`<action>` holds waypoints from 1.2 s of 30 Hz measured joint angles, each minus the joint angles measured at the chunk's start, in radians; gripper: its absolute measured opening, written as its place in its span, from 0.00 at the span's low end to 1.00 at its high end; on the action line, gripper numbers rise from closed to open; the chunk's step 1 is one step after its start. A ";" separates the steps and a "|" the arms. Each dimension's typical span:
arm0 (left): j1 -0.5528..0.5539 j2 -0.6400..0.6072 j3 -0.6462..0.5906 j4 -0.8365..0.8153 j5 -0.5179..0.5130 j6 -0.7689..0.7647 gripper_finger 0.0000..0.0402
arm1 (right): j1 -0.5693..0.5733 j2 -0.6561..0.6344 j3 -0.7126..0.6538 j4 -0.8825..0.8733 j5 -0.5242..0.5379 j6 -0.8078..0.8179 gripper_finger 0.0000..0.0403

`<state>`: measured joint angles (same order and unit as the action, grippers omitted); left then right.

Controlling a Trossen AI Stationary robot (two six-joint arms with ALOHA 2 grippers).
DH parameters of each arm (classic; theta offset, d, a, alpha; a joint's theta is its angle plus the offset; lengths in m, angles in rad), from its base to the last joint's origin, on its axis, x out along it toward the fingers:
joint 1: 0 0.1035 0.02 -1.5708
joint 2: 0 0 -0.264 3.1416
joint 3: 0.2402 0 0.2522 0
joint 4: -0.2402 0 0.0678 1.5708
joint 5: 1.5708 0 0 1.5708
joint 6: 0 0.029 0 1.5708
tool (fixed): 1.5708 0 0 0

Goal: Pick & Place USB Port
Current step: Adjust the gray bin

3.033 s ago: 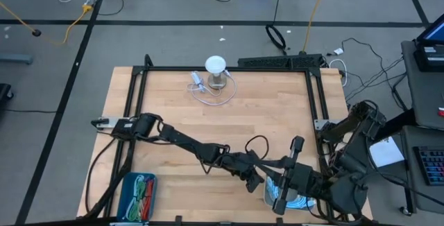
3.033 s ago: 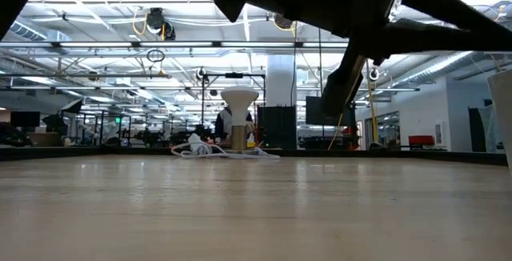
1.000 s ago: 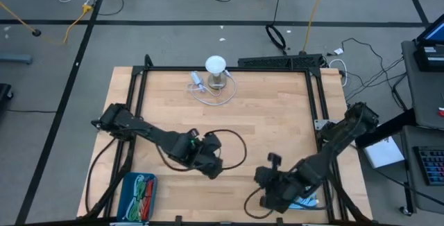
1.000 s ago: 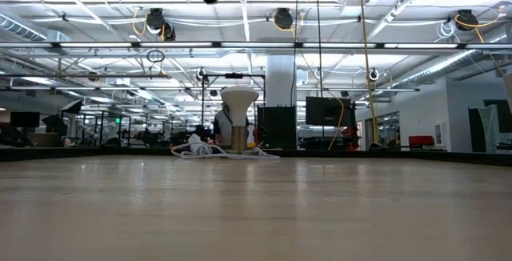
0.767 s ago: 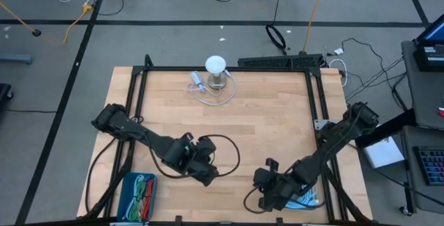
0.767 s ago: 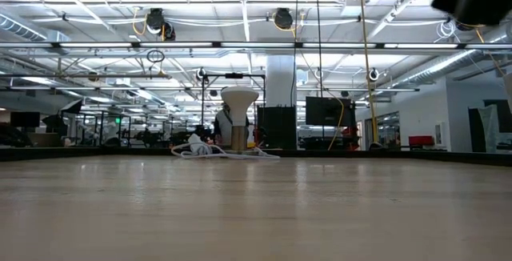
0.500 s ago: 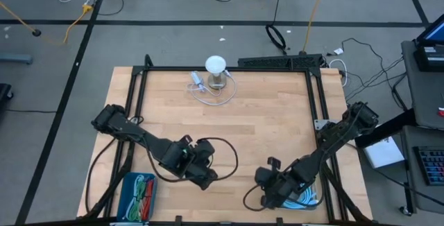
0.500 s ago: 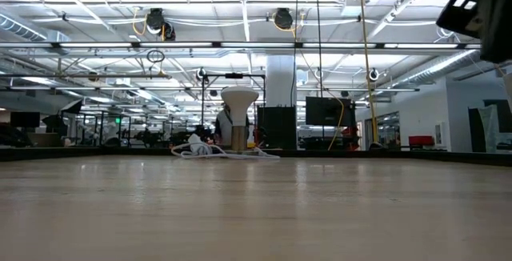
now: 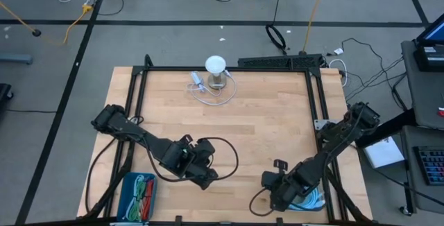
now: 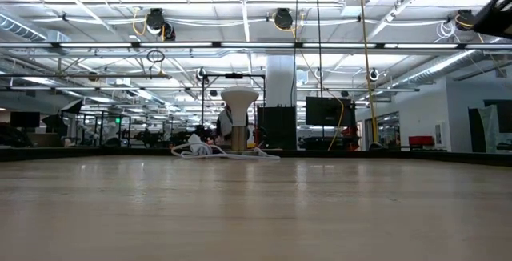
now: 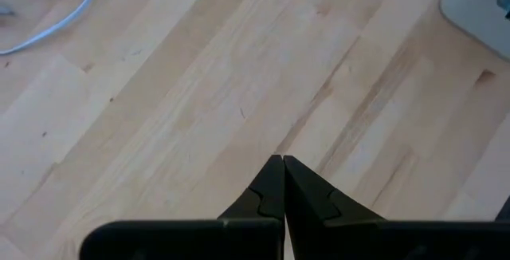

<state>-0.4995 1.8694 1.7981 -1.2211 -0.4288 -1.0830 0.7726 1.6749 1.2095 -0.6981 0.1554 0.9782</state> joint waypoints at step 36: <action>0.006 0.000 0.001 0.013 -0.020 0.031 0.00 | -0.097 -0.161 -0.065 -0.554 0.185 0.088 0.00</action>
<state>-0.4938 1.8696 1.7988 -1.2083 -0.4492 -1.0515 0.6758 1.5139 1.1448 -1.2523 0.3406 1.0663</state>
